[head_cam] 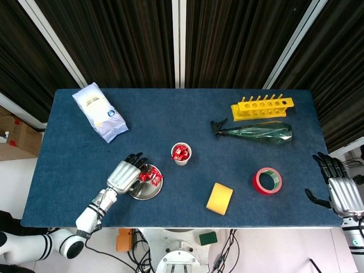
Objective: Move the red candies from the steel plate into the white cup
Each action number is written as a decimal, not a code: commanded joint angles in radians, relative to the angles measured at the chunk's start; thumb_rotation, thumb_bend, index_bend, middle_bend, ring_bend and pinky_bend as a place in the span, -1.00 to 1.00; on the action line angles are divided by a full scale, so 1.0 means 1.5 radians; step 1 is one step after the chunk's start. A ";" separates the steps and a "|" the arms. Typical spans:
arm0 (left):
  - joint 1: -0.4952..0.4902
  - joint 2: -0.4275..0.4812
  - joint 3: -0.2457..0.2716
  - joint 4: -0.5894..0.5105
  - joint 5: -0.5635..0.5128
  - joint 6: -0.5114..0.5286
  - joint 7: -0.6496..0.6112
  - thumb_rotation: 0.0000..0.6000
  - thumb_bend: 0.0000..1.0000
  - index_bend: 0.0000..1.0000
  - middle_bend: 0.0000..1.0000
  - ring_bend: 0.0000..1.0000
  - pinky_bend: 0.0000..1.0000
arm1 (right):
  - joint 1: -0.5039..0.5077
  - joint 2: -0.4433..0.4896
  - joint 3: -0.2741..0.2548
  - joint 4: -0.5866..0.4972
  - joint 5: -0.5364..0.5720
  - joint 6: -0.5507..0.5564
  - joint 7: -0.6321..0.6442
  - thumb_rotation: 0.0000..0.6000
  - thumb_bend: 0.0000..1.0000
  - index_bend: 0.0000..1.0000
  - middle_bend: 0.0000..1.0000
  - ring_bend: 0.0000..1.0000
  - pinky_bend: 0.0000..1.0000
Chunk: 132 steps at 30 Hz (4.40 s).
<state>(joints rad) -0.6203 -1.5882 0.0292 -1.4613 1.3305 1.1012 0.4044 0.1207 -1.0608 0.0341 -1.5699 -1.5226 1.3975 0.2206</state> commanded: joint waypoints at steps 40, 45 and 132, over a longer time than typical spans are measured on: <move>-0.004 0.099 -0.103 -0.173 -0.037 -0.013 0.026 1.00 -0.32 0.09 -0.65 -0.90 -0.68 | 0.001 -0.002 0.001 -0.002 0.003 -0.003 -0.006 1.00 -0.44 -0.98 -0.99 -1.00 -1.00; -0.051 0.114 -0.164 -0.248 -0.126 -0.040 0.090 1.00 -0.32 0.09 -0.64 -0.90 -0.68 | 0.001 -0.002 0.001 -0.001 0.004 -0.003 -0.005 1.00 -0.44 -0.98 -0.99 -1.00 -1.00; 0.193 0.223 0.110 -0.089 0.057 0.368 -0.078 0.19 -0.76 -0.85 -0.93 -1.00 -0.71 | -0.005 -0.039 0.019 0.010 0.027 0.020 -0.089 1.00 -0.44 -1.00 -1.00 -1.00 -1.00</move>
<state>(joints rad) -0.3546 -1.2638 0.1865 -1.6175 1.4132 1.6582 0.3185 0.1143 -1.1175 0.0600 -1.5518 -1.4862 1.4301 0.0899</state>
